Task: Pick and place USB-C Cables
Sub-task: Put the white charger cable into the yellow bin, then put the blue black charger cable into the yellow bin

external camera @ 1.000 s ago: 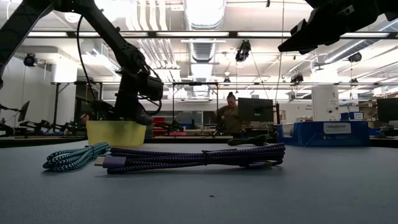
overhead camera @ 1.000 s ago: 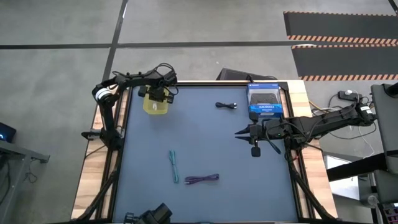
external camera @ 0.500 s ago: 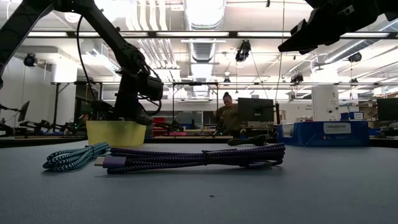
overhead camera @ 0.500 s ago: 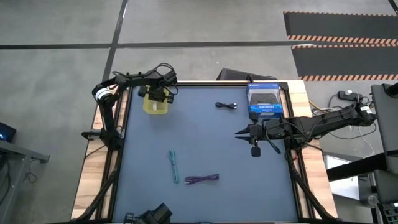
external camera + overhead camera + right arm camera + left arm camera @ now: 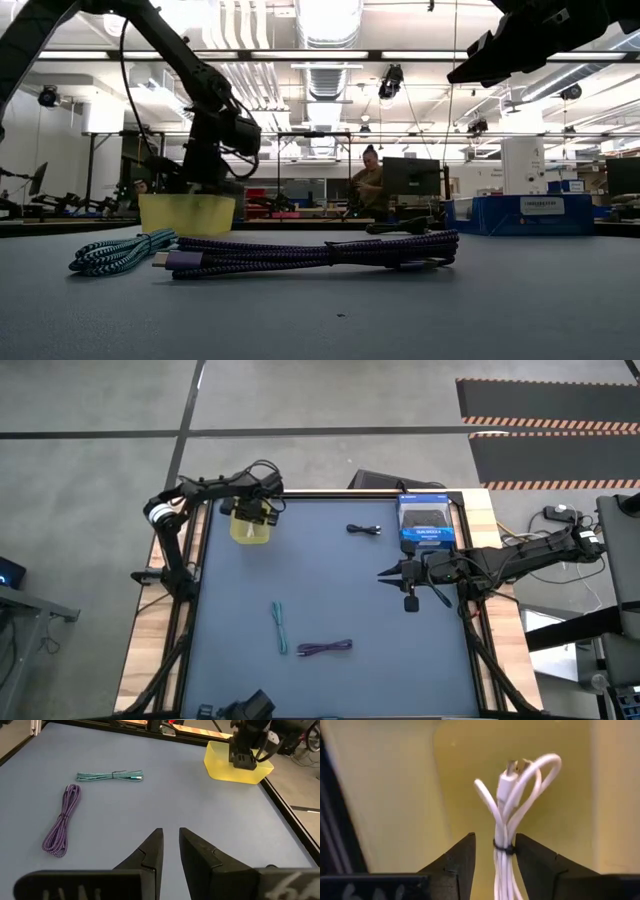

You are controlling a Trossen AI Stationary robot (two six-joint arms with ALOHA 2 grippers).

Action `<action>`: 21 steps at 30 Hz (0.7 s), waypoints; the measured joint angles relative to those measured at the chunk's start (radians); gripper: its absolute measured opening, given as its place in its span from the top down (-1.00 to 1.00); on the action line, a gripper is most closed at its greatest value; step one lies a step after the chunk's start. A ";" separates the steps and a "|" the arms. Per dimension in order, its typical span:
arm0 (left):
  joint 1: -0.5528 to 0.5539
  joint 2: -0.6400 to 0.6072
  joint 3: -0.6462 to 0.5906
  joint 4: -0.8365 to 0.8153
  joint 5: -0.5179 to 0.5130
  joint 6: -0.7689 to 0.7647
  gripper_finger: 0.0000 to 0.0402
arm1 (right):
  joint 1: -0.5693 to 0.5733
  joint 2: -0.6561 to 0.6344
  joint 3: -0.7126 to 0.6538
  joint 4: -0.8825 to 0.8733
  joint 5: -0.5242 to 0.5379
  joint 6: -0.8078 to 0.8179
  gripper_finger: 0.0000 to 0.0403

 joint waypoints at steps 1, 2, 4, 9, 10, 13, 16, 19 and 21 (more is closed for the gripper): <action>-0.002 -0.014 0.000 -0.012 0.001 0.001 0.39 | 0.000 0.000 0.000 0.000 0.000 0.000 0.74; -0.005 -0.031 0.000 -0.021 0.001 0.001 0.39 | 0.000 0.000 0.000 0.000 0.000 0.000 0.74; -0.014 -0.068 0.001 -0.043 0.001 0.001 0.39 | 0.000 0.000 0.000 0.001 0.000 -0.001 0.74; -0.048 -0.190 0.001 -0.060 0.001 -0.006 0.39 | 0.000 0.000 0.000 0.018 0.000 -0.022 0.74; -0.062 -0.217 0.001 -0.060 0.000 -0.008 0.39 | 0.000 0.000 0.000 0.027 0.000 -0.032 0.74; -0.121 -0.301 0.001 -0.058 0.000 -0.021 0.39 | 0.000 0.000 0.000 0.077 0.000 -0.059 0.74; -0.201 -0.382 0.001 -0.050 0.000 -0.042 0.39 | 0.000 0.000 0.000 0.121 -0.001 -0.099 0.74; -0.295 -0.454 0.001 -0.038 -0.008 -0.091 0.39 | 0.000 0.000 0.000 0.160 -0.001 -0.145 0.74; -0.360 -0.491 0.001 -0.030 -0.017 -0.119 0.39 | 0.000 0.000 0.000 0.190 -0.002 -0.171 0.74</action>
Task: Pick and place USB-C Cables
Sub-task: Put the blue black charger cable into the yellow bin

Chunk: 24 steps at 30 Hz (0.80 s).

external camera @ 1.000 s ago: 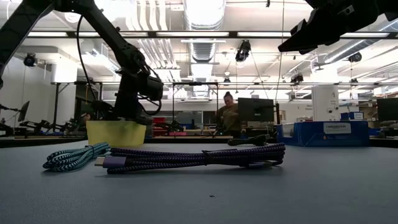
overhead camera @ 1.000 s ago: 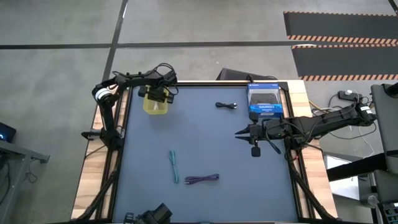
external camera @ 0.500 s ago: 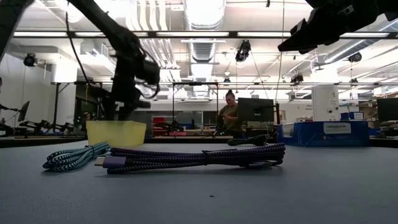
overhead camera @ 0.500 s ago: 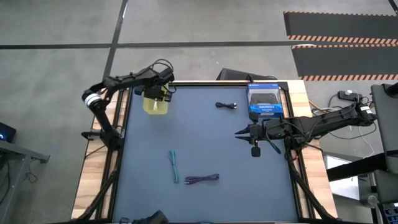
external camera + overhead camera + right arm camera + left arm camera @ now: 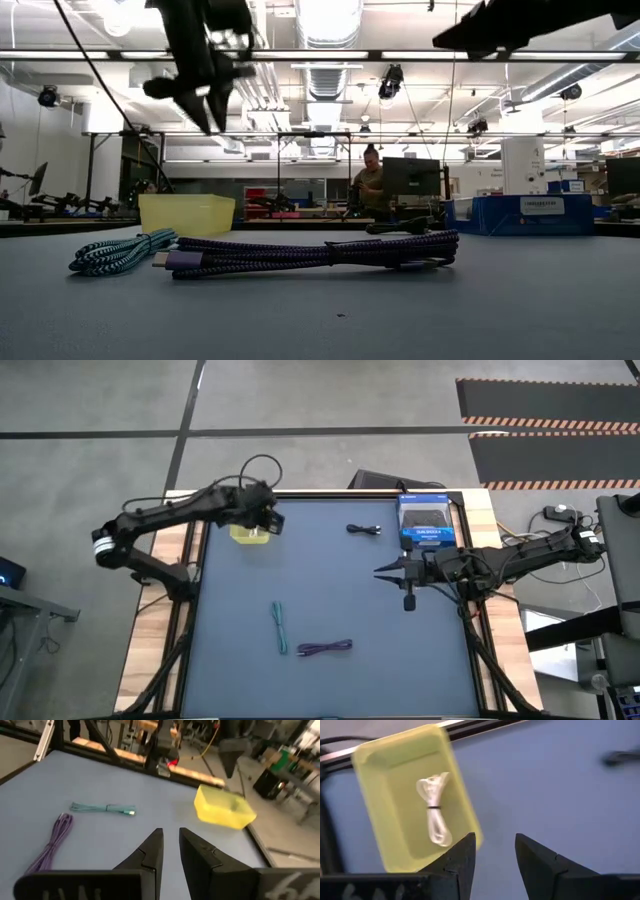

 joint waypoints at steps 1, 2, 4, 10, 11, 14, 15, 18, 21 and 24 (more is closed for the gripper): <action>-0.034 -0.014 0.000 0.004 -0.009 -0.016 0.39 | 0.000 0.000 0.000 0.014 0.000 -0.009 0.74; -0.068 -0.027 0.000 0.013 -0.018 -0.028 0.39 | 0.000 0.000 0.000 0.027 0.000 -0.017 0.74; -0.136 -0.045 0.000 0.032 -0.034 -0.053 0.39 | 0.000 0.000 0.005 0.031 0.000 -0.032 0.74; -0.332 -0.037 0.000 0.154 -0.050 -0.110 0.39 | 0.000 0.000 0.016 0.042 -0.001 -0.065 0.74; -0.363 -0.031 0.000 0.180 -0.051 -0.124 0.39 | 0.000 0.000 0.016 0.048 -0.001 -0.074 0.74; -0.450 0.002 0.000 0.251 -0.052 -0.158 0.39 | 0.000 0.000 0.016 0.060 -0.001 -0.104 0.74; -0.477 0.014 -0.001 0.266 -0.052 -0.178 0.39 | 0.000 0.000 0.016 0.066 -0.001 -0.113 0.74; -0.548 0.054 -0.001 0.308 -0.051 -0.245 0.39 | 0.000 0.000 0.016 0.097 -0.001 -0.140 0.74; -0.609 0.096 -0.001 0.310 -0.051 -0.338 0.39 | 0.000 0.000 0.016 0.120 -0.001 -0.159 0.74; -0.663 0.136 -0.001 0.310 -0.038 -0.439 0.39 | 0.000 0.000 0.017 0.132 -0.001 -0.180 0.74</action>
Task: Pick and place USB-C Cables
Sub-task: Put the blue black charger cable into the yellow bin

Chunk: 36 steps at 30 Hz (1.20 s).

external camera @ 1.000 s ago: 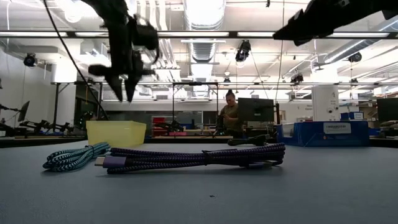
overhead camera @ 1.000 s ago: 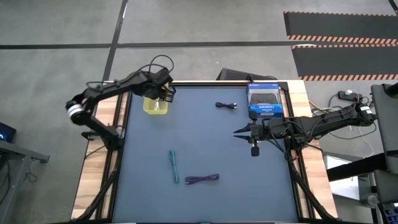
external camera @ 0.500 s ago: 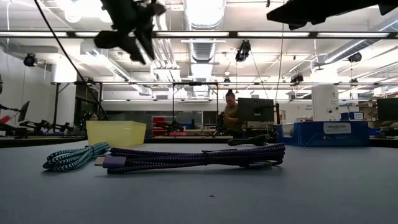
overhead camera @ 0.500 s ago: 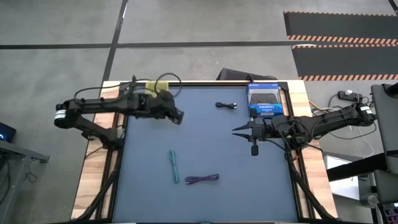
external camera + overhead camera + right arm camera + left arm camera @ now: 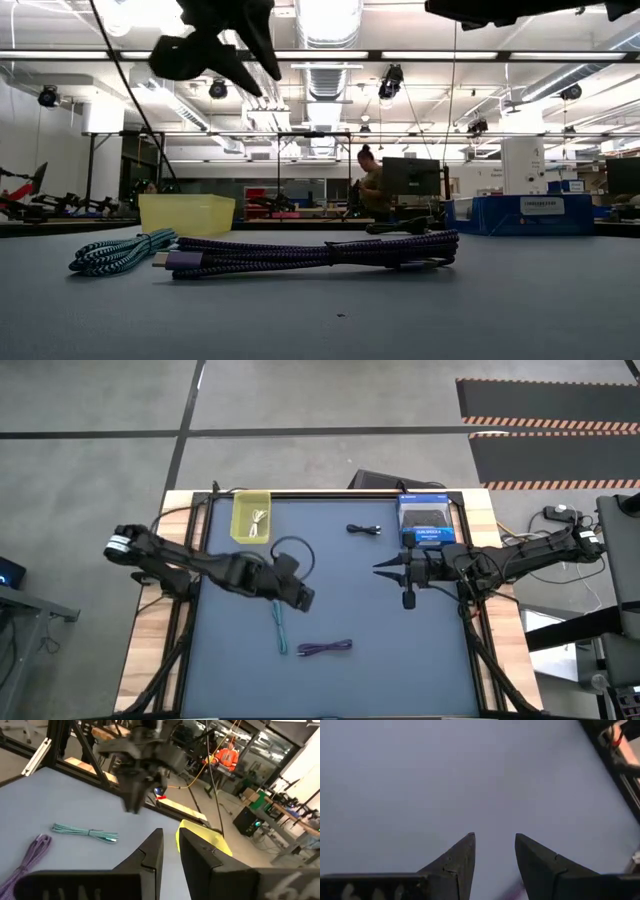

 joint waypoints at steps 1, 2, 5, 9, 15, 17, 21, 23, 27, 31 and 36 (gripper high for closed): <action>-0.016 0.013 0.000 0.001 0.013 -0.035 0.39 | 0.000 0.000 0.000 -0.001 0.000 -0.006 0.74; -0.034 0.025 0.000 0.000 0.027 -0.070 0.39 | 0.000 0.000 0.000 0.000 0.000 -0.011 0.74; -0.078 0.064 0.000 0.000 0.072 -0.154 0.39 | 0.000 0.000 0.004 0.000 0.001 -0.016 0.74; -0.122 0.101 0.000 -0.005 0.136 -0.262 0.39 | 0.000 0.000 0.007 0.000 0.001 -0.018 0.74; -0.162 0.138 0.000 -0.087 0.179 -0.425 0.39 | 0.000 0.000 0.007 -0.001 0.002 -0.019 0.74; -0.168 0.158 0.000 -0.132 0.188 -0.492 0.39 | 0.000 0.000 0.007 -0.001 0.002 -0.017 0.74; -0.170 0.206 -0.002 -0.166 0.230 -0.541 0.39 | 0.000 0.000 0.007 -0.010 0.002 -0.010 0.74; -0.170 0.232 -0.002 -0.166 0.230 -0.548 0.39 | 0.000 0.000 0.007 -0.011 0.002 -0.006 0.74; -0.155 0.278 -0.002 -0.200 0.233 -0.527 0.39 | 0.000 0.000 0.007 -0.025 0.002 0.007 0.74; -0.148 0.307 -0.002 -0.230 0.229 -0.524 0.39 | 0.000 0.000 0.007 -0.043 0.002 0.011 0.74; -0.148 0.327 -0.004 -0.226 0.205 -0.518 0.39 | 0.000 0.000 0.007 -0.049 0.003 0.020 0.74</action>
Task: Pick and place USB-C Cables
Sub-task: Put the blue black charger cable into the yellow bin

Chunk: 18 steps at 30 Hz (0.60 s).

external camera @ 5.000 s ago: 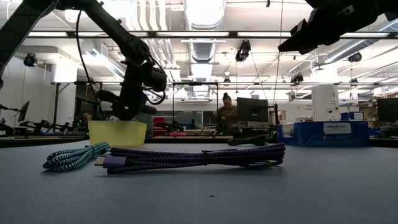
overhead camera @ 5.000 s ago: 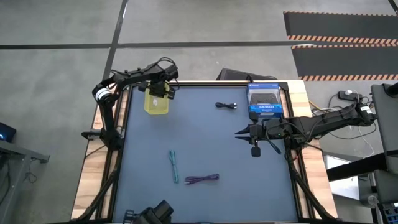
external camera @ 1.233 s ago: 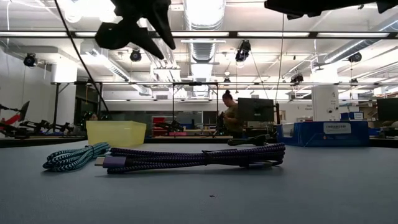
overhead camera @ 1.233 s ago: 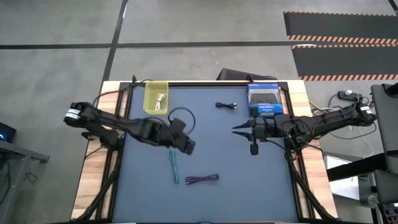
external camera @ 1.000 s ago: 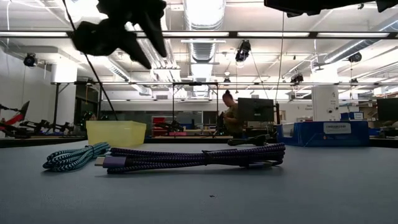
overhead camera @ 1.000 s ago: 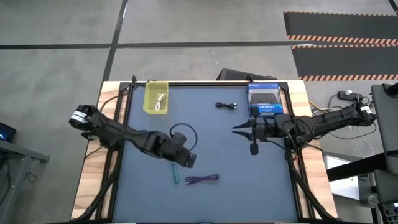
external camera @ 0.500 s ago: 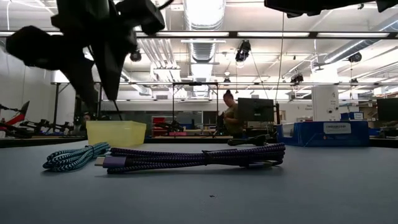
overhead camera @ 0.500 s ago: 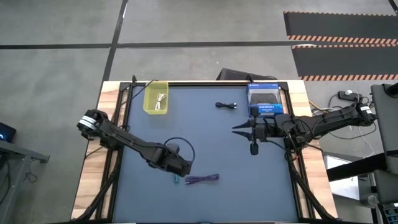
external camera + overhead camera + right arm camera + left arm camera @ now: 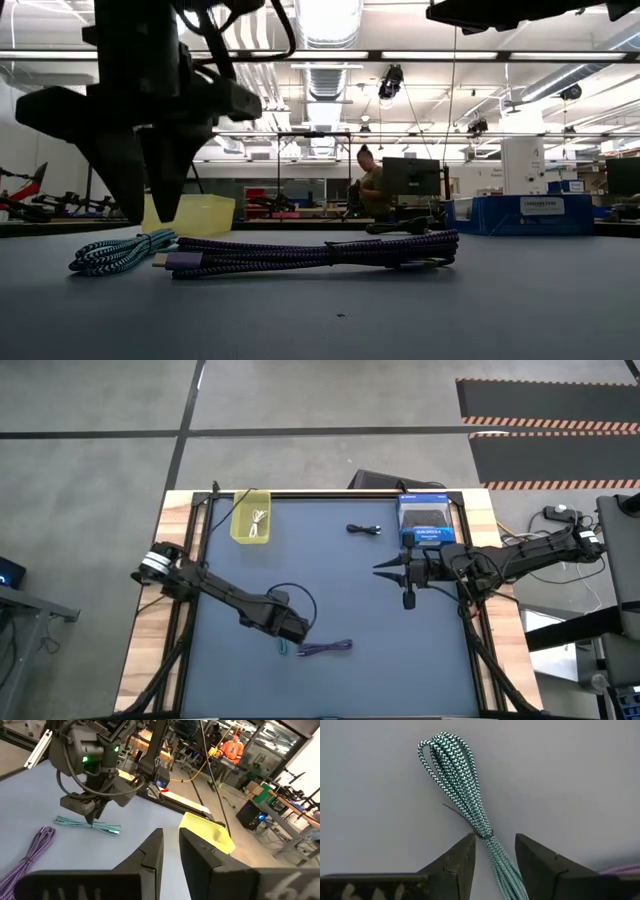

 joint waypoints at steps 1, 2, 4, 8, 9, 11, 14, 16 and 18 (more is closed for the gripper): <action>0.000 0.006 -0.001 0.000 0.000 0.002 0.39 | 0.000 0.000 0.000 0.000 0.000 0.001 0.74; 0.000 0.010 -0.002 -0.001 0.000 0.002 0.39 | 0.000 0.000 0.000 0.000 0.000 0.001 0.74; 0.000 0.016 -0.003 0.001 -0.001 0.002 0.39 | 0.000 0.000 0.000 -0.001 0.000 0.001 0.74; 0.000 0.032 -0.005 0.004 -0.002 0.003 0.39 | 0.000 0.000 0.000 -0.002 0.000 0.000 0.74; 0.000 0.033 -0.006 0.004 -0.002 0.003 0.39 | 0.000 0.000 0.000 -0.002 0.000 0.000 0.74; 0.000 0.033 -0.006 0.009 -0.002 0.003 0.39 | 0.000 0.000 0.000 -0.002 0.001 0.000 0.74; 0.000 0.033 -0.011 0.007 -0.002 0.003 0.39 | 0.000 0.000 0.000 -0.002 0.001 0.001 0.74; 0.000 0.033 -0.016 0.011 -0.002 0.002 0.39 | 0.000 0.000 0.000 -0.002 0.001 0.002 0.74; 0.000 0.033 -0.029 0.010 -0.002 0.000 0.39 | 0.000 0.000 0.000 -0.002 0.001 0.002 0.74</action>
